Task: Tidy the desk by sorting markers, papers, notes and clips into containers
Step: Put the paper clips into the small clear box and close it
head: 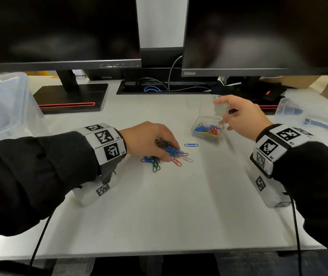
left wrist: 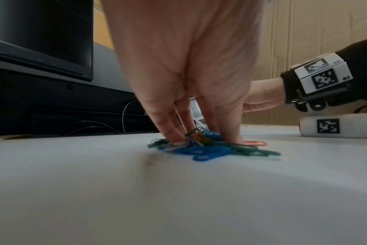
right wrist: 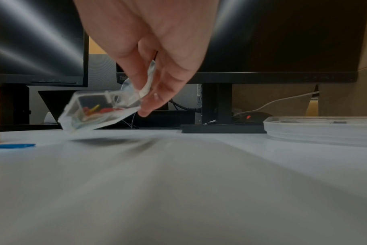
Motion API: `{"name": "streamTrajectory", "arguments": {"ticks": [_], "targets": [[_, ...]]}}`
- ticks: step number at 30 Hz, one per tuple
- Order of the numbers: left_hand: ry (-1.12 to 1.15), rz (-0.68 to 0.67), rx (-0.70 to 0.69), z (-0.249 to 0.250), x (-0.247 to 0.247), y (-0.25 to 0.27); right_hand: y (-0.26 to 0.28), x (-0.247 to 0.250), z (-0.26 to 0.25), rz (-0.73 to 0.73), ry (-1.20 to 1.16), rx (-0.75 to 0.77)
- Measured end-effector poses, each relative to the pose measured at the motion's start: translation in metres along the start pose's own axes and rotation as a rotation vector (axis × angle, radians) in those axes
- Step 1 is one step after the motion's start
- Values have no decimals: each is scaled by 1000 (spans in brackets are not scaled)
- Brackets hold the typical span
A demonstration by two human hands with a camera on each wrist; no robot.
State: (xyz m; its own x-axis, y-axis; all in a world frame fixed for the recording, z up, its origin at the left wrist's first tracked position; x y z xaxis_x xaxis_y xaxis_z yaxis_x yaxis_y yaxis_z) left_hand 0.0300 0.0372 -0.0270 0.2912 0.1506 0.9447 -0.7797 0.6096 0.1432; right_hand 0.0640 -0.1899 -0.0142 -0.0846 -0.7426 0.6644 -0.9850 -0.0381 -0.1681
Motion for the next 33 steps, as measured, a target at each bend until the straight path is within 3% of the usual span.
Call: {"name": "streamTrajectory", "arguments": {"ticks": [10,17,19,22,25,27,30,33], "targets": [[8,166,8,1,10,-12,0,-6,0,-128,-7,3],[121,558,-1,12,31,-33,-3,-9,2,-167,-62,38],[163,610,-23,21,31,-42,-3,-10,2,-181,-73,32],[170,610,-104,39,28,-52,-2,-10,0,-195,-122,47],[105,517,-148,47,21,-60,0,-10,-2,-214,-158,65],[95,471,-142,46,19,-59,0,-10,-1,-218,-174,55],[53,528,-130,42,23,-55,-1,-11,-1,-218,-186,52],[-50,465,-20,39,22,-55,-2,-11,0,-206,-181,34]]}}
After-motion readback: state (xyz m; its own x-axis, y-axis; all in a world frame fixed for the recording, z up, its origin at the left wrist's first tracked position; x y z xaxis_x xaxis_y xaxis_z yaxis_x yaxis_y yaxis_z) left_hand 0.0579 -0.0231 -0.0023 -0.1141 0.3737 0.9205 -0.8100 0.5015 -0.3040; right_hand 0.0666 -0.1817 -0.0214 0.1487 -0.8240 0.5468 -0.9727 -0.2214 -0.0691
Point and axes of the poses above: each hand's wrist, its own y-axis away from the middle knuckle, its own x-axis out of the back of the hand, z = x × y, the point moved 3 cm from there along -y, towards the middle knuckle, and after that the axes turned 6 degrees about -y, right-handed, at the moved point
